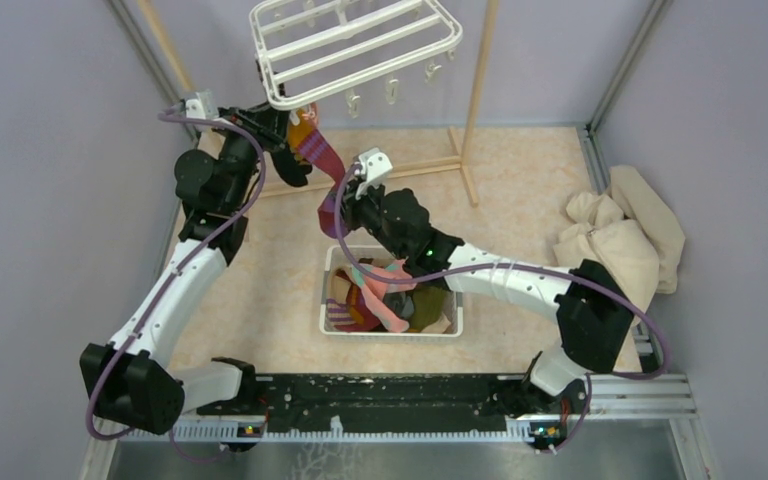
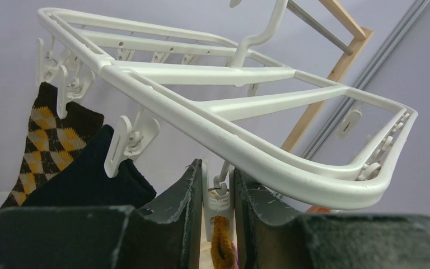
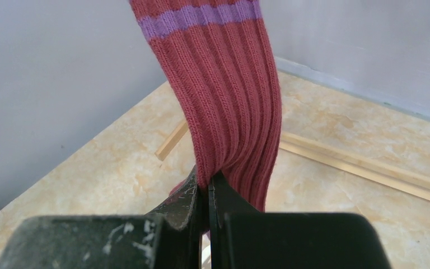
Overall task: Remove the socks clipped to the hanger
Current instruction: Remove the sock from the hanger, then place the sock in the bin.
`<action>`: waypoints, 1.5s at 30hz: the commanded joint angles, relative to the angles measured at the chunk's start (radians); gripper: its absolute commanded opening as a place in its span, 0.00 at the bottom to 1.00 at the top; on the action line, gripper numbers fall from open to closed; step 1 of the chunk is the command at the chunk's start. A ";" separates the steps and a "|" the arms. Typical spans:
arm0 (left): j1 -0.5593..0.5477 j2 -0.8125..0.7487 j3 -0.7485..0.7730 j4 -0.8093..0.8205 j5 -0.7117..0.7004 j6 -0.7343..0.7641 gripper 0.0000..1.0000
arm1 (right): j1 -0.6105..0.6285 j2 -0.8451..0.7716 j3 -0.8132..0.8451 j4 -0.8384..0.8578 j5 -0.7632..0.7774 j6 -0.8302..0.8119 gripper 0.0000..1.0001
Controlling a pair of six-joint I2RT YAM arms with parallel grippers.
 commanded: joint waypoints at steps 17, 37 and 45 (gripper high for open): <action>-0.001 0.023 0.050 -0.072 -0.007 0.028 0.03 | -0.072 0.056 0.117 -0.030 -0.002 -0.006 0.00; 0.003 0.010 0.029 -0.089 -0.024 0.023 0.20 | -0.111 -0.179 -0.079 -0.013 -0.011 0.046 0.00; 0.003 -0.030 0.016 -0.165 -0.044 0.069 0.55 | -0.111 -0.323 -0.039 -0.287 -0.152 0.049 0.00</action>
